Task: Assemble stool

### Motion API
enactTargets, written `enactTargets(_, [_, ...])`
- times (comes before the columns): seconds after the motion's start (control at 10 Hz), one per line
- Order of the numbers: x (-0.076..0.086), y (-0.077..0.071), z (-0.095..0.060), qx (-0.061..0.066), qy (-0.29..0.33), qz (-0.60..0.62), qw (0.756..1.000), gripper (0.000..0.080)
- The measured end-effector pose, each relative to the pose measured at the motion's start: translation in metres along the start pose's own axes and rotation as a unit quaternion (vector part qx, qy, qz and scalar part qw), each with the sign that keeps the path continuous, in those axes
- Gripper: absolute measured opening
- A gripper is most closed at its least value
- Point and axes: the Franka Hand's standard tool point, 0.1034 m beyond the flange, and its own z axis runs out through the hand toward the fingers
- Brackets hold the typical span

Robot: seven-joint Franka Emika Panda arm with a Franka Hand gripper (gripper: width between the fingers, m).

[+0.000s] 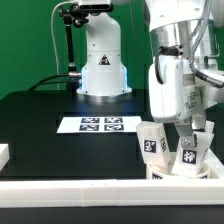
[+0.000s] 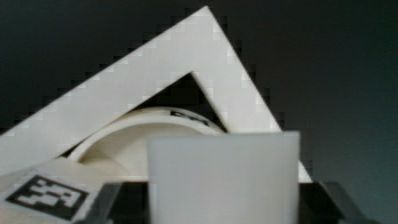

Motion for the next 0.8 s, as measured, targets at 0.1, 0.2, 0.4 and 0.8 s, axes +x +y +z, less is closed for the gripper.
enactTargets(0.1, [-0.001, 0.002, 0.001, -0.002, -0.004, -0.001, 1.000, 0.0340])
enactTargets(0.2, [-0.001, 0.002, 0.000, -0.005, -0.004, -0.018, 1.000, 0.0516])
enactTargets(0.4, [-0.003, -0.003, -0.006, -0.028, -0.001, -0.040, 0.999, 0.0607])
enactTargets(0.8, [-0.008, -0.013, -0.023, -0.036, -0.009, -0.069, 0.997, 0.0649])
